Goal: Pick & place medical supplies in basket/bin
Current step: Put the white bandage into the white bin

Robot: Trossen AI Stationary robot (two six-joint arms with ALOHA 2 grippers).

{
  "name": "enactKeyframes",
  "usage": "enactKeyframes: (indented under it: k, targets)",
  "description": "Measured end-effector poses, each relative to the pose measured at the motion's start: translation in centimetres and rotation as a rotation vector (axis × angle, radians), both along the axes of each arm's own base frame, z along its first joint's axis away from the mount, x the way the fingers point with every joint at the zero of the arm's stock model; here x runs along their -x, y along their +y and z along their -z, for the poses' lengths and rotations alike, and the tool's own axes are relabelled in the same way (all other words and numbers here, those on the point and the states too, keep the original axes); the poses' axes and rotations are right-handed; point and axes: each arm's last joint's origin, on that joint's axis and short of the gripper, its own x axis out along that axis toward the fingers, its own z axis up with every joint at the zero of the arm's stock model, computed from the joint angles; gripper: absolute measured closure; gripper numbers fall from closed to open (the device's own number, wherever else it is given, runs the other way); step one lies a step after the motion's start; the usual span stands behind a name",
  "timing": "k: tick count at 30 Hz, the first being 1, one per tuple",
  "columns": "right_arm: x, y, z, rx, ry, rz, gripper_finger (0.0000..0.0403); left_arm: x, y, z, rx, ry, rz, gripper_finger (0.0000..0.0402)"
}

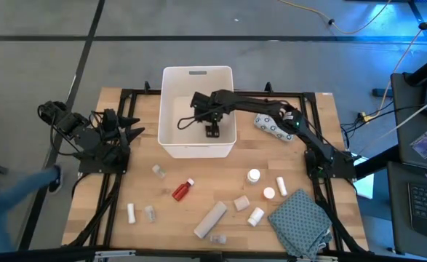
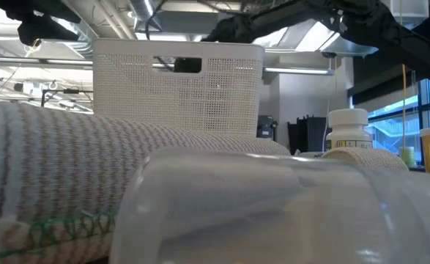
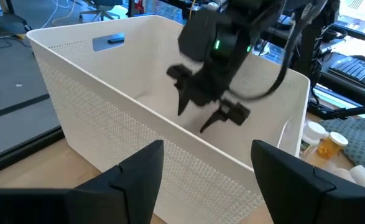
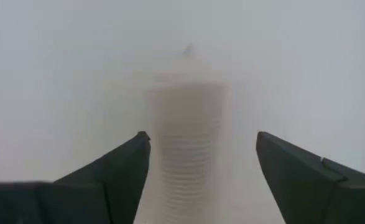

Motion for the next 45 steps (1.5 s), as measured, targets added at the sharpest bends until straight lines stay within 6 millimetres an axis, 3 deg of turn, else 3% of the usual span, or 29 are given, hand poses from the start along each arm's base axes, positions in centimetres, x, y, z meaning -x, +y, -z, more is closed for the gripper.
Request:
enactKeyframes:
  k: [8,22,29,39,42,45]
  targets:
    - [-0.7,0.1,-5.7,0.046,-0.198,0.039,0.0109,0.0,0.0,0.0,0.0,0.0,-0.001,0.0167]
    - [-0.4,4.6,-9.1,0.029,-0.254,0.001,0.0109,0.0,0.0,0.0,-0.001,0.0,-0.002,0.0167]
    - [0.8,8.9,-12.6,0.042,-0.294,-0.075,0.0111,0.0,0.0,0.0,-0.011,0.006,0.002,0.0167]
    - [4.9,16.9,-18.7,0.022,-0.398,-0.146,0.0137,0.0,0.0,0.0,-0.032,0.013,0.001,0.0167]
    - [5.6,19.7,-19.4,-0.058,-0.41,-0.199,0.0138,0.0,0.0,0.0,-0.033,0.013,0.0,0.0167]
    - [5.8,22.8,-18.8,-0.076,-0.384,-0.284,0.0138,0.0,0.0,0.0,-0.032,0.014,0.002,0.0167]
